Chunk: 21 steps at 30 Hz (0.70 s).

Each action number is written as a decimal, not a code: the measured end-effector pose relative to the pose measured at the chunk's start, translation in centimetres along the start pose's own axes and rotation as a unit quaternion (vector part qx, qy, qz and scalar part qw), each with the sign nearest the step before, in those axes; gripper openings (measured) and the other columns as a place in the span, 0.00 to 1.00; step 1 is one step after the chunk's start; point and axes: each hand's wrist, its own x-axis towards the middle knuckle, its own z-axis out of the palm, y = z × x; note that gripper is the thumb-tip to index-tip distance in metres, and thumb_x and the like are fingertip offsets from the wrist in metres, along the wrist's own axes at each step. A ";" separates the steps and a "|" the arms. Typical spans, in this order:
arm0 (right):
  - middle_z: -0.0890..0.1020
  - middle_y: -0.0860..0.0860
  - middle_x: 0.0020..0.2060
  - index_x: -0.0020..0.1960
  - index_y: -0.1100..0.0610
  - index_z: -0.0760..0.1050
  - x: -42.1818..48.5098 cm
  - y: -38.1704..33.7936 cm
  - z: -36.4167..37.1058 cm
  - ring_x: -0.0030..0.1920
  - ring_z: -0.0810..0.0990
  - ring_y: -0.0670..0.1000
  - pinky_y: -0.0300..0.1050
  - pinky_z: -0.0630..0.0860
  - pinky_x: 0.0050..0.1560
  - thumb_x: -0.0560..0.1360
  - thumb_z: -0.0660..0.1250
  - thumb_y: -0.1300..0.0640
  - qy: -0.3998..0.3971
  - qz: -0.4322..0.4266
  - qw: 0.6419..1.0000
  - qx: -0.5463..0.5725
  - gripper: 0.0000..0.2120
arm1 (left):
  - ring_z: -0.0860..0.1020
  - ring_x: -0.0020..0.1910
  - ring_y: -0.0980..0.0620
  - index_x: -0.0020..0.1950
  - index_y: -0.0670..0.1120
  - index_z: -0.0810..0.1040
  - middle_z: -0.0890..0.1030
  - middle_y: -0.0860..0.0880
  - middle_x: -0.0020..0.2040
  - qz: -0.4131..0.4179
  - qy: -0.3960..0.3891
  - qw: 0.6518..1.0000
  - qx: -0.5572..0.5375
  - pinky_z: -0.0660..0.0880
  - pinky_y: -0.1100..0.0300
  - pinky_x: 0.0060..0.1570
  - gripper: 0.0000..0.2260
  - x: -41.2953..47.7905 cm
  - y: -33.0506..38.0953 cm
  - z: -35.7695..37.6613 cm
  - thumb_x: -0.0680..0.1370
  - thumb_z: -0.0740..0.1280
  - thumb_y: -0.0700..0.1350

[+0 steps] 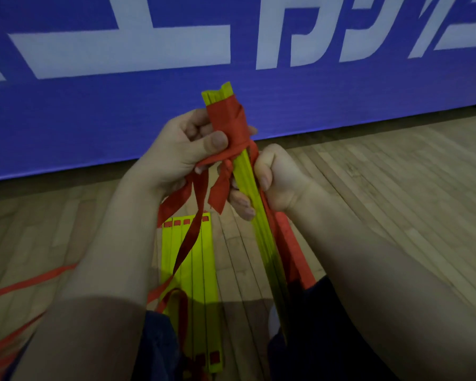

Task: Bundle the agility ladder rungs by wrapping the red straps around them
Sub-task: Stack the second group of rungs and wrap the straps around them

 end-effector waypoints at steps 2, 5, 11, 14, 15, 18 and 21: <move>0.70 0.59 0.21 0.33 0.70 0.72 0.7 0.5 -0.5 0.19 0.72 0.57 0.40 0.72 0.25 0.47 0.66 0.60 -0.062 -0.006 0.997 0.051 0.18 | 0.69 0.21 0.60 0.57 0.44 0.76 0.85 0.48 0.49 -0.001 -0.026 1.000 -0.008 0.64 0.72 0.21 0.29 0.0 0.5 0.4 0.64 0.75 0.60; 0.72 0.63 0.26 0.55 0.77 0.56 1.9 1.6 -1.5 0.23 0.75 0.62 0.52 0.76 0.28 0.51 0.67 0.69 -0.144 -0.009 0.967 0.211 0.35 | 0.71 0.25 0.45 0.51 0.49 0.81 0.85 0.46 0.47 -0.022 -0.045 0.998 0.036 0.64 0.64 0.20 0.26 0.2 0.9 0.8 0.61 0.76 0.64; 0.81 0.68 0.39 0.46 0.75 0.75 1.5 1.8 -1.6 0.40 0.82 0.67 0.53 0.79 0.44 0.58 0.64 0.67 -0.172 -0.052 0.960 0.216 0.18 | 0.67 0.13 0.54 0.35 0.42 0.74 0.73 0.50 0.19 -0.028 0.032 0.997 0.066 0.62 0.68 0.15 0.26 0.3 1.0 2.2 0.61 0.73 0.65; 0.82 0.68 0.46 0.50 0.71 0.79 0.7 0.5 -1.8 0.48 0.81 0.65 0.53 0.76 0.55 0.52 0.62 0.60 -0.035 -0.056 0.996 0.063 0.29 | 0.64 0.12 0.53 0.35 0.44 0.72 0.69 0.51 0.17 -0.038 0.111 0.991 0.061 0.62 0.67 0.15 0.19 0.6 1.0 2.6 0.68 0.74 0.57; 0.81 0.70 0.45 0.49 0.73 0.77 0.8 0.1 -1.9 0.44 0.79 0.65 0.53 0.75 0.52 0.48 0.62 0.58 0.067 -0.057 0.996 0.000 0.32 | 0.65 0.13 0.54 0.35 0.45 0.73 0.71 0.51 0.18 -0.031 0.138 0.987 0.077 0.61 0.67 0.15 0.17 0.8 1.2 2.8 0.69 0.74 0.55; 0.77 0.57 0.33 0.41 0.64 0.74 0.7 -0.3 -2.2 0.33 0.75 0.52 0.43 0.71 0.38 0.47 0.60 0.64 0.270 -0.139 0.939 -0.159 0.23 | 0.75 0.23 0.60 0.38 0.47 0.77 0.79 0.54 0.26 -0.010 0.210 0.969 0.132 0.70 0.66 0.24 0.13 1.8 1.5 3.4 0.65 0.74 0.54; 0.76 0.46 0.28 0.43 0.60 0.74 0.2 -0.4 -0.8 0.29 0.75 0.43 0.38 0.71 0.32 0.54 0.58 0.67 0.276 -0.213 0.916 -0.198 0.19 | 0.80 0.34 0.57 0.41 0.50 0.80 0.82 0.53 0.35 -0.008 0.289 0.940 0.179 0.78 0.57 0.36 0.15 2.7 0.7 3.2 0.65 0.78 0.57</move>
